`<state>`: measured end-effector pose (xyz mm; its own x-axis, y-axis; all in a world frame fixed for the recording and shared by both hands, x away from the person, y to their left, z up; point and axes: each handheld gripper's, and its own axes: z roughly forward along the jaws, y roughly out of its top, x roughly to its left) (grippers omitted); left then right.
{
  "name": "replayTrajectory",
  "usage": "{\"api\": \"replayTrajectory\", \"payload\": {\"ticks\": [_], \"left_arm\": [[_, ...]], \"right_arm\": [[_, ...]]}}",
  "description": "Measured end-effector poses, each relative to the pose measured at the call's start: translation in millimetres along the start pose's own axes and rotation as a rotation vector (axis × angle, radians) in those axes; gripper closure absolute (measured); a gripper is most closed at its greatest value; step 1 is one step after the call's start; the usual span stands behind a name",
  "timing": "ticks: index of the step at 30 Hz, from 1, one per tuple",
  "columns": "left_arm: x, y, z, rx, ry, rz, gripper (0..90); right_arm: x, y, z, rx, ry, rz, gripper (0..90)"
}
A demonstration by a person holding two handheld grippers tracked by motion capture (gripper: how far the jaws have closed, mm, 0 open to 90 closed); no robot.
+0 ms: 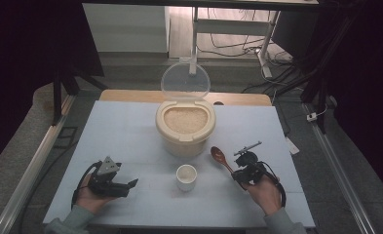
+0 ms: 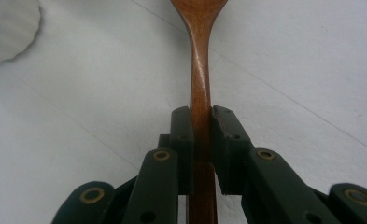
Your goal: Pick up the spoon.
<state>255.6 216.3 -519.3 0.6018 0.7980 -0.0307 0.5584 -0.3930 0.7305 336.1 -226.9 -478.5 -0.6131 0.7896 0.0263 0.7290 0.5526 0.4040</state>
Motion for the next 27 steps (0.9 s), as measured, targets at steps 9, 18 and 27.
{"api": "replayTrajectory", "payload": {"ticks": [9, 18, 27], "left_arm": [[0.1, 0.2, 0.6, 0.003, 0.001, 0.0, 12.7], [0.9, 0.6, 0.8, 0.003, 0.006, -0.003, 12.7], [1.3, 1.3, -0.4, 0.0, 0.013, -0.011, 12.7]], "right_arm": [[-7.6, -2.5, -22.1, -0.068, 0.031, -0.023, 78.9], [-10.3, -6.5, -38.9, -0.115, 0.079, -0.058, 78.9], [2.1, -7.2, -45.6, -0.119, 0.123, -0.143, 78.9]]}}
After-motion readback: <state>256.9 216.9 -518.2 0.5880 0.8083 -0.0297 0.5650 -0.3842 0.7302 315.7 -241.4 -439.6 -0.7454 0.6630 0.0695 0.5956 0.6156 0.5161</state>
